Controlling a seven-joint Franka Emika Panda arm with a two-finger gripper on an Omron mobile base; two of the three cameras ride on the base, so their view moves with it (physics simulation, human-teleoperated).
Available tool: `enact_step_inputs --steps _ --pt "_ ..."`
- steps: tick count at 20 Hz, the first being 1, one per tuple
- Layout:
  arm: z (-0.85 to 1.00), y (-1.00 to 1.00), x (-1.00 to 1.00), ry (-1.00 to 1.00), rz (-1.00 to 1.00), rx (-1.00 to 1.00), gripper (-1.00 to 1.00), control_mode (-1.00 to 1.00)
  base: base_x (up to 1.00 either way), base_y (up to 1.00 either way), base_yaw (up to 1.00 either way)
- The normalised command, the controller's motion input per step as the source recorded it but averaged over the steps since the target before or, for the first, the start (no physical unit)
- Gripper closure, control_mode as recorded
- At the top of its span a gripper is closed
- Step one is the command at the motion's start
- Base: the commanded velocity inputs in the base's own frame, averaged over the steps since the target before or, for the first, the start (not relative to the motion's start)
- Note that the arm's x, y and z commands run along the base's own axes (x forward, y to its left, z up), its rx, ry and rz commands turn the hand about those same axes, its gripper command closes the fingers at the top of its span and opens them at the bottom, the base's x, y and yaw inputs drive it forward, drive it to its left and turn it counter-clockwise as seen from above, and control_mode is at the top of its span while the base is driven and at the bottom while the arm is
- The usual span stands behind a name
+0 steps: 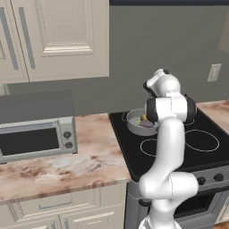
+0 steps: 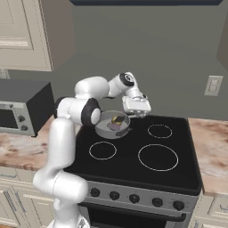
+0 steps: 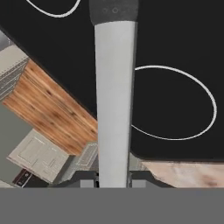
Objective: Put the eggplant and squash in the pot. Retrieve the spatula and lightly stir the vegetables in the pot.
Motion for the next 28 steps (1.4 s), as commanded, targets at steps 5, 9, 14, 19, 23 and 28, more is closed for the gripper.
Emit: enact_step_inputs --steps 5,9,14,19,23,28 --pt "0.10 0.00 0.24 0.00 -0.01 -0.11 1.00 -1.00 0.00 0.00 0.00" --pt "-0.13 0.00 0.02 0.07 0.00 0.00 1.00 -1.00 0.00 0.00 0.00" --pt "-0.05 0.01 0.00 0.08 0.00 -0.04 1.00 -1.00 0.00 0.00 0.00" --pt "-0.19 0.00 0.10 0.00 -0.02 -0.07 1.00 -1.00 0.00 0.00 0.00" --pt "-0.16 0.00 0.05 0.00 -0.02 -0.06 1.00 -1.00 0.00 0.00 0.00" --pt "0.00 0.04 0.00 0.00 -0.03 -0.04 1.00 -1.00 0.00 0.00 0.00"
